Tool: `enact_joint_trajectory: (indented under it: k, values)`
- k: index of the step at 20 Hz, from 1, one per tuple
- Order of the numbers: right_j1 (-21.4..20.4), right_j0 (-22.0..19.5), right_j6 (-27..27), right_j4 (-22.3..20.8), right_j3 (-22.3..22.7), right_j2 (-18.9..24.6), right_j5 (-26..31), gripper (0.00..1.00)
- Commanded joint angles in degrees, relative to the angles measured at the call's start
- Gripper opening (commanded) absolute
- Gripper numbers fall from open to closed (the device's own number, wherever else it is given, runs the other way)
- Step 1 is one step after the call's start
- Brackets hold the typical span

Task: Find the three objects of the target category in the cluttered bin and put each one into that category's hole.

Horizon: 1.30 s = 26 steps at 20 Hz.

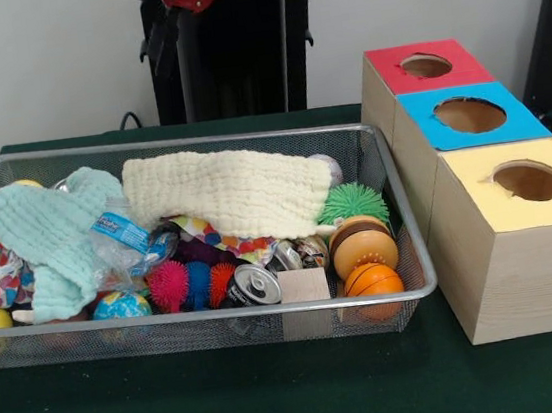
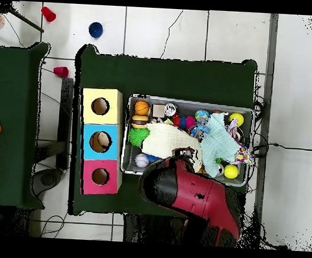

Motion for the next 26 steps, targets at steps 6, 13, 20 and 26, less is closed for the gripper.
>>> enact_joint_trajectory:
  k: [6, 13, 20, 26]
  values:
    - [4.76, -7.95, -10.37, -9.17, -4.57, 13.00, -4.26, 1.00]
    - [9.35, -14.07, -10.29, -12.77, -8.67, 18.68, -9.09, 1.00]
    - [13.41, -17.12, -8.20, -15.21, -12.06, 21.28, -10.21, 1.00]
    - [17.28, -20.25, -8.31, -18.62, -14.79, 22.14, -13.25, 1.00]
